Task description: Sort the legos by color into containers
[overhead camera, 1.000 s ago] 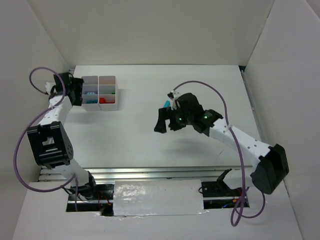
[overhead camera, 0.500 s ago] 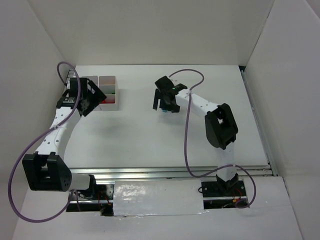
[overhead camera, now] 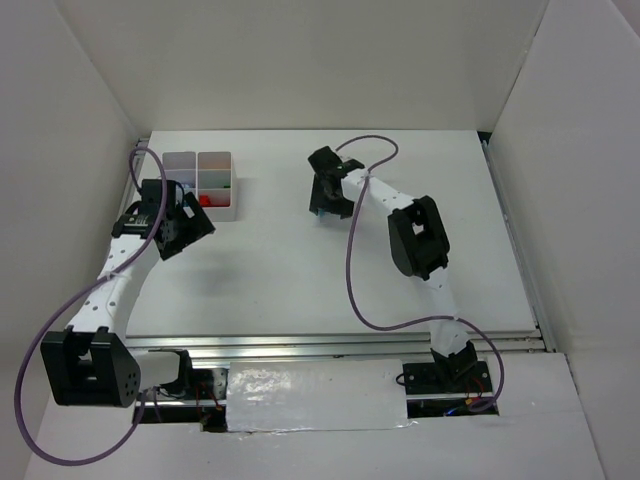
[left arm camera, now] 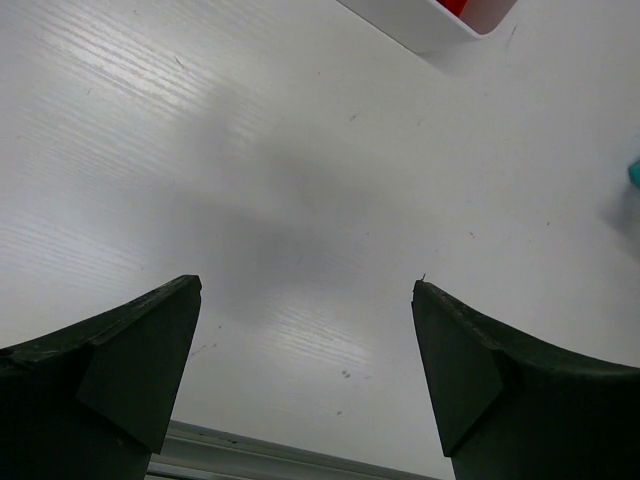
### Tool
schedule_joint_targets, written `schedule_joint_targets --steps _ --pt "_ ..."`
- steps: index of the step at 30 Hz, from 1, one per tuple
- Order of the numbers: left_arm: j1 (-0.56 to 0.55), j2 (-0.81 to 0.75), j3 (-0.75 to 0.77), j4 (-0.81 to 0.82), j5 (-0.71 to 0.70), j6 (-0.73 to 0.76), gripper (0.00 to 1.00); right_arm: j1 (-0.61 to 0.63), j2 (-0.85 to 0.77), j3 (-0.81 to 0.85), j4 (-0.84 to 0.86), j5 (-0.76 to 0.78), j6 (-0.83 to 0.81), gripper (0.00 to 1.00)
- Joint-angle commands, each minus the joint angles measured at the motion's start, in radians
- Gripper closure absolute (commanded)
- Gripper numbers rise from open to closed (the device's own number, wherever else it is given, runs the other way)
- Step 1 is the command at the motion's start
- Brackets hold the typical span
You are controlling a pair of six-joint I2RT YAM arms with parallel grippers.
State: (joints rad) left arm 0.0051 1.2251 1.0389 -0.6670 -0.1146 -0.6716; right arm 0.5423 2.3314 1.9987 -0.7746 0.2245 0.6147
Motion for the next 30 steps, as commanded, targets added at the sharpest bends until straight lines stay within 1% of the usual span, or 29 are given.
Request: schedule_joint_targets --steps 1,4,9,10,11,12,13,14,15,20,22,23,24,26,30 --pt "0.003 -0.015 -0.005 -0.008 0.023 0.055 0.0 -0.007 -0.045 -0.099 -0.001 0.01 0.028 0.24" --pt "0.003 0.0 -0.007 0.004 0.053 0.058 0.0 -0.007 -0.084 -0.179 0.04 0.024 0.036 0.24" --pt "0.003 0.043 0.01 0.018 0.105 0.064 0.0 -0.015 -0.064 -0.166 0.032 -0.008 0.033 0.25" --pt "0.003 0.053 0.016 0.018 0.105 0.069 0.0 -0.015 -0.076 -0.181 0.058 -0.033 0.027 0.25" --pt "0.003 0.054 0.029 0.014 0.105 0.072 0.0 -0.016 -0.098 -0.204 0.092 -0.104 0.008 0.25" --pt "0.003 0.056 0.036 0.01 0.107 0.073 0.0 -0.015 -0.14 -0.251 0.16 -0.138 0.008 0.22" --pt "0.003 0.056 0.041 0.01 0.105 0.079 0.01 -0.015 -0.159 -0.277 0.204 -0.177 0.005 0.18" --pt "0.003 0.054 0.047 0.01 0.105 0.081 0.0 -0.015 -0.174 -0.294 0.239 -0.206 0.023 0.11" --pt "0.003 0.054 0.05 0.007 0.105 0.084 0.0 -0.015 -0.179 -0.276 0.236 -0.202 0.045 0.01" --pt "0.003 0.053 0.049 0.007 0.11 0.093 0.0 -0.016 -0.112 -0.149 0.184 -0.139 0.172 0.0" --pt "0.003 0.048 0.036 0.01 0.134 0.095 0.01 -0.015 -0.044 -0.048 0.129 -0.116 0.222 0.0" --pt "0.003 0.045 0.032 0.01 0.136 0.098 0.0 -0.012 0.013 -0.005 0.06 -0.1 0.24 0.0" --pt "0.003 0.039 0.029 0.01 0.139 0.098 0.01 -0.004 0.041 0.088 0.026 -0.052 0.253 0.0" --pt "0.003 0.031 0.01 0.017 0.15 0.101 0.01 0.007 0.098 0.188 -0.04 -0.002 0.279 0.0" --pt "0.003 0.007 -0.025 0.023 0.158 0.106 0.01 0.022 0.147 0.27 -0.097 0.097 0.325 0.0"
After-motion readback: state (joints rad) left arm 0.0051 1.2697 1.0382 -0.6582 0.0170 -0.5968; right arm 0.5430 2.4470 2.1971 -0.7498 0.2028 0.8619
